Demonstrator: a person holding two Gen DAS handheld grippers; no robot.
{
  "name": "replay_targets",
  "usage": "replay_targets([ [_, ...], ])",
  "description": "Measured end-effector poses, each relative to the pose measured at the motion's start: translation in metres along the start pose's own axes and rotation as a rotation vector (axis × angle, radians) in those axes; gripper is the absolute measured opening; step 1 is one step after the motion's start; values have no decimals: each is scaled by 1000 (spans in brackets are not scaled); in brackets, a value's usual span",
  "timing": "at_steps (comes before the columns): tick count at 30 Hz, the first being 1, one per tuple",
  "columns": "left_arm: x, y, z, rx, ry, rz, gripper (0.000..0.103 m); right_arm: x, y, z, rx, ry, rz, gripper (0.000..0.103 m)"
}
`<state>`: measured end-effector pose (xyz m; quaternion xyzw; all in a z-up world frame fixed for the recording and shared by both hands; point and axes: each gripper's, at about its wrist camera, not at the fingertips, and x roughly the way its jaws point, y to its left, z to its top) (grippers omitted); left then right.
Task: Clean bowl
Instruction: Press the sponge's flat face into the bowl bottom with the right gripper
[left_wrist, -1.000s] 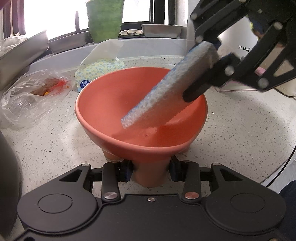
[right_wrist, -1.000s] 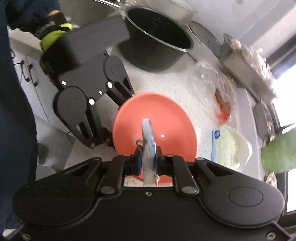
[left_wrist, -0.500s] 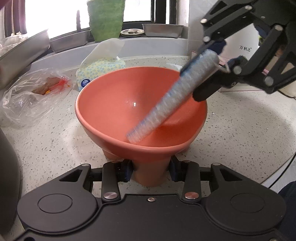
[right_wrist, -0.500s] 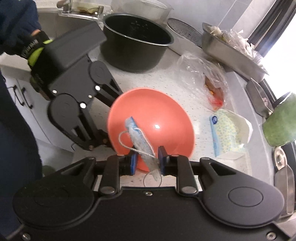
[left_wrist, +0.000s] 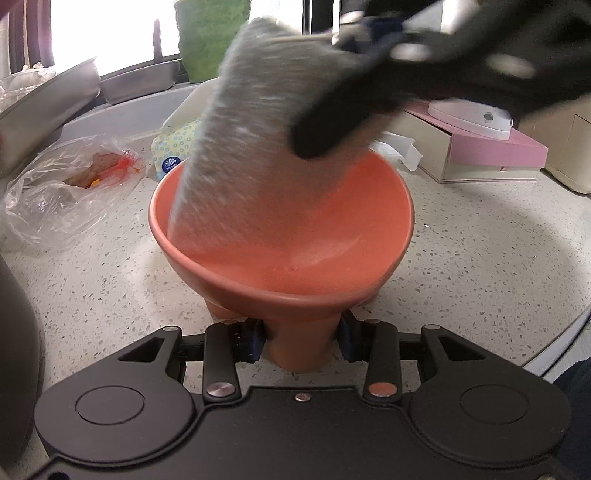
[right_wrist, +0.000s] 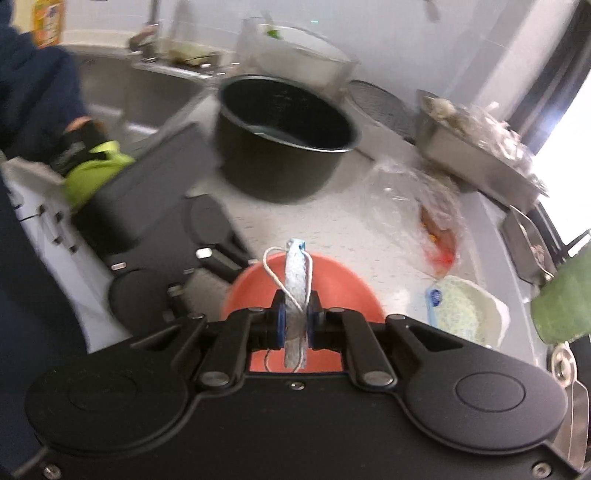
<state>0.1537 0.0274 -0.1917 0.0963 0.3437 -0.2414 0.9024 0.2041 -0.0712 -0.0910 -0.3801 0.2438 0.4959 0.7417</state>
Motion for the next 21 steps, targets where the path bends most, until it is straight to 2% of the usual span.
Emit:
replay_targets([
  [4,-1,-1,0,-2,-1,2,38,5,-25,-12,189,-10,-11,11],
  [6,0,-1,-1,-5,-3,3,38,2,-36,-24,369,-47,-4,11],
  [8,0,-2,-1,-5,-3,3,38,1,-40,-36,485,-76,-7,11],
  [11,0,-2,0,-3,-2,1,38,1,-34,-47,542,-85,-29,11],
  [21,-1,-2,1,2,2,-2,38,-7,-15,-63,652,-102,-28,11],
])
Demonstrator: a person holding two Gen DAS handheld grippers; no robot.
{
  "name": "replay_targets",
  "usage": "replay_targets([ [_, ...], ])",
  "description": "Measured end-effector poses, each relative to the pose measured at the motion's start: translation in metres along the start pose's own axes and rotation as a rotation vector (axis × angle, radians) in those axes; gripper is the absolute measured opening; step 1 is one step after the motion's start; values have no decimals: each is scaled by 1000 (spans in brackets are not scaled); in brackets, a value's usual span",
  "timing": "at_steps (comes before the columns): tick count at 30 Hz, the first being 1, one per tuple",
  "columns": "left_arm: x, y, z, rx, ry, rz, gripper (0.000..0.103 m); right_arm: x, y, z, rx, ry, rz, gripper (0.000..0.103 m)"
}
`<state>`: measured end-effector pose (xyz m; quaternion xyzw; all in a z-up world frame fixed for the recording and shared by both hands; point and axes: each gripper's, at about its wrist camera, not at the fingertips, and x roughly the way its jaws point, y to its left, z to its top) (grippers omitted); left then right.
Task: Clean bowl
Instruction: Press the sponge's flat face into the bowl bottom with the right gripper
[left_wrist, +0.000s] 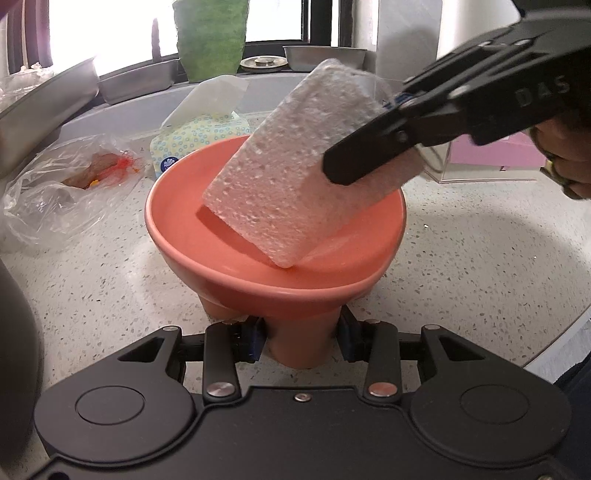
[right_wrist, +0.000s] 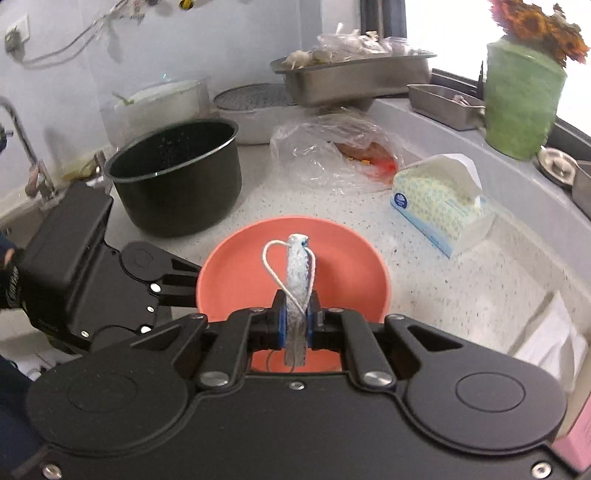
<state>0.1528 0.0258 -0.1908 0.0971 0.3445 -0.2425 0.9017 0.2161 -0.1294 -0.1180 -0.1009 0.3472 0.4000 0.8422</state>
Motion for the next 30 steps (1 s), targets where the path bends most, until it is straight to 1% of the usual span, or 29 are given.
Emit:
replay_targets([
  [2,0,0,0,0,0,1,38,-4,6,-3,25,-12,12,11],
  [4,1,1,0,2,1,0,38,-5,14,-4,22,-13,20,11],
  [9,1,0,0,3,2,1,38,-6,35,2,24,-39,10,11],
  [11,1,0,0,1,1,2,38,-8,42,8,45,-66,7,11],
  [13,1,0,0,0,0,2,38,-9,46,13,56,-76,-3,11],
  [17,1,1,0,0,1,1,38,-4,49,21,74,-65,-39,11],
  [20,1,2,0,3,2,-1,38,2,53,30,56,-3,-89,11],
  [25,2,6,0,11,1,-12,38,8,68,44,-23,111,-186,11],
  [30,2,7,0,24,2,-26,38,10,63,51,-14,154,-190,11],
])
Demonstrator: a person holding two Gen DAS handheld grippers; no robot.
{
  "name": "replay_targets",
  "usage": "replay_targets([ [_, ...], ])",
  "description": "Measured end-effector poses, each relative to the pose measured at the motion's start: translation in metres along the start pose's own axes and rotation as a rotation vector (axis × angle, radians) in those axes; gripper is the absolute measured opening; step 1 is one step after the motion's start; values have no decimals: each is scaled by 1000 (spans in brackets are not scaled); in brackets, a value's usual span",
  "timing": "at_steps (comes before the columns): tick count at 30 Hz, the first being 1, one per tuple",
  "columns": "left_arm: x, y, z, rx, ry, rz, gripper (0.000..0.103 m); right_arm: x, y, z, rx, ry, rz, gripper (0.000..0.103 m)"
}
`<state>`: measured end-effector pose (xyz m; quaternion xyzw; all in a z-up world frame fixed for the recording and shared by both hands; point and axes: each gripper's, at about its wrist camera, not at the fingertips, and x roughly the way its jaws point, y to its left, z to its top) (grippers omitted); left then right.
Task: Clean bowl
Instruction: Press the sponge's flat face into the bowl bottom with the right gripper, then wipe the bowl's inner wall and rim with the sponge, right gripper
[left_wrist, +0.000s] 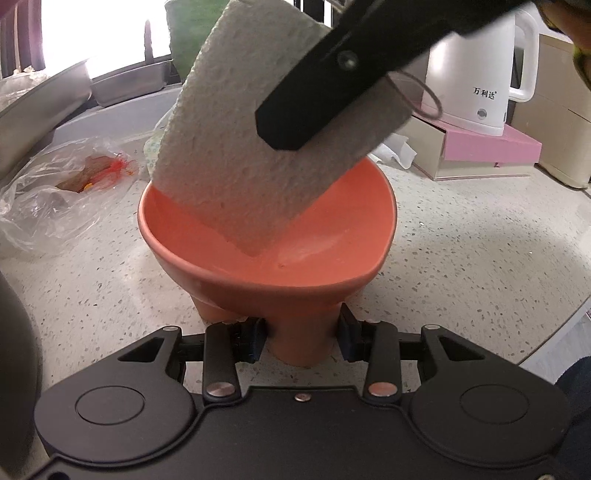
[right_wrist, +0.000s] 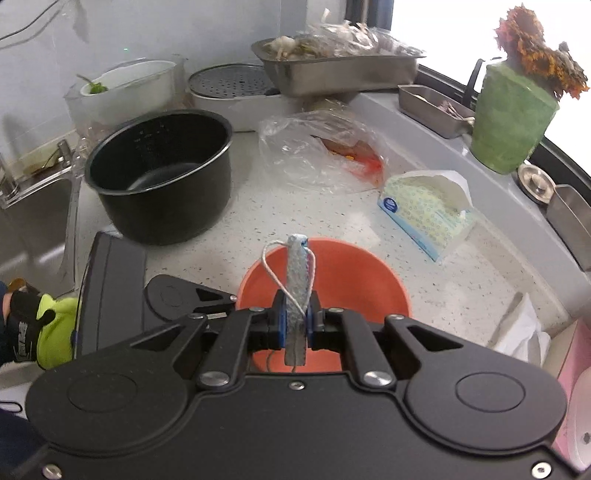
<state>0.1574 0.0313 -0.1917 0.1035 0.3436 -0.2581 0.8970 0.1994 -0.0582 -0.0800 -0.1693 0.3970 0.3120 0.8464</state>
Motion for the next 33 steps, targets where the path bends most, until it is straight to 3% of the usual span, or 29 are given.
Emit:
replay_targets([
  [10,0,1,0,27,-3,-21,38,15,-11,16,-155,99,39,11],
  [19,0,0,1,29,-3,-21,38,29,-22,24,-294,182,6,11],
  [33,1,3,1,40,6,-35,38,11,-42,-1,-165,197,18,11],
])
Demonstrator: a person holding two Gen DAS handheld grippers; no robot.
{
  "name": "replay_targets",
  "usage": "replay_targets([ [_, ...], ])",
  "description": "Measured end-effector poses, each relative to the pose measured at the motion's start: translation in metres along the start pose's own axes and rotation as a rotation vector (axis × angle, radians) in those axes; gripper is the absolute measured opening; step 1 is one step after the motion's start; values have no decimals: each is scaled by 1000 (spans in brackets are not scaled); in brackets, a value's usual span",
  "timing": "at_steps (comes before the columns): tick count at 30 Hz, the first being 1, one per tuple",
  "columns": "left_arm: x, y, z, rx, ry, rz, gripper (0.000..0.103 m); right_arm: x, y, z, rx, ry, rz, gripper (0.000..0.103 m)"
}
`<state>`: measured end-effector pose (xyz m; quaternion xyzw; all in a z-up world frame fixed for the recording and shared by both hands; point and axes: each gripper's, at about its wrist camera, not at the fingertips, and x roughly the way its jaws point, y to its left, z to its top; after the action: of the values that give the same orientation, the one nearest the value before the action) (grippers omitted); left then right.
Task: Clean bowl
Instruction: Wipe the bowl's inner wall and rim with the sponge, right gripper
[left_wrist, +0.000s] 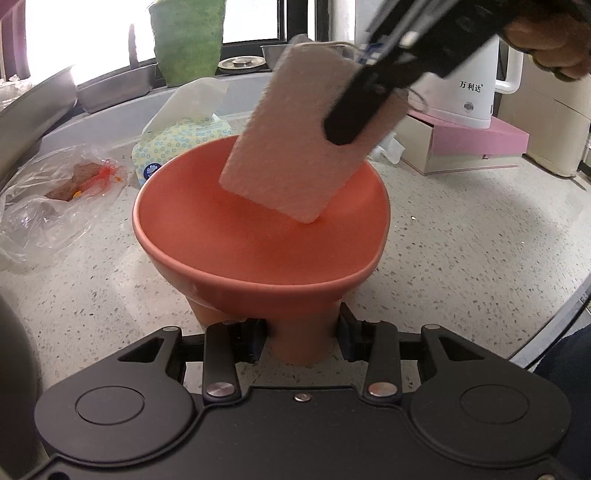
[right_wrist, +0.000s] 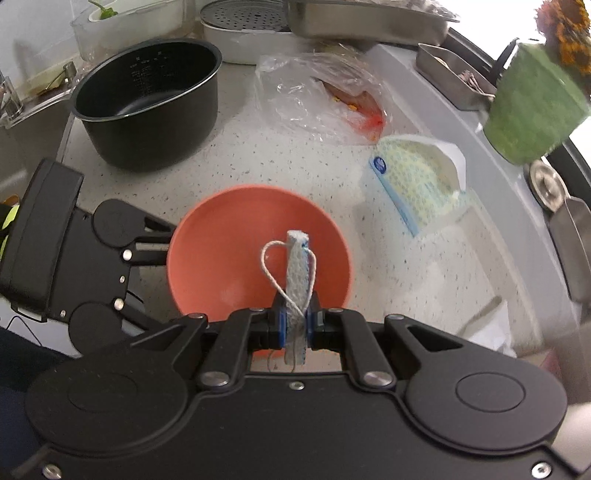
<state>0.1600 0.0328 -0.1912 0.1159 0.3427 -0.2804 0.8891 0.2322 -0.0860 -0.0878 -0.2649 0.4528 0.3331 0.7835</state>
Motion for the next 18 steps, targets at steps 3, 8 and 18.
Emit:
replay_targets([
  [3,0,0,1,2,4,-1,38,-2,0,-7,41,-5,8,11],
  [8,1,0,1,9,10,-3,39,-7,6,-17,87,-26,35,11],
  [18,1,1,4,14,23,-4,39,-9,31,-9,108,-91,98,11],
])
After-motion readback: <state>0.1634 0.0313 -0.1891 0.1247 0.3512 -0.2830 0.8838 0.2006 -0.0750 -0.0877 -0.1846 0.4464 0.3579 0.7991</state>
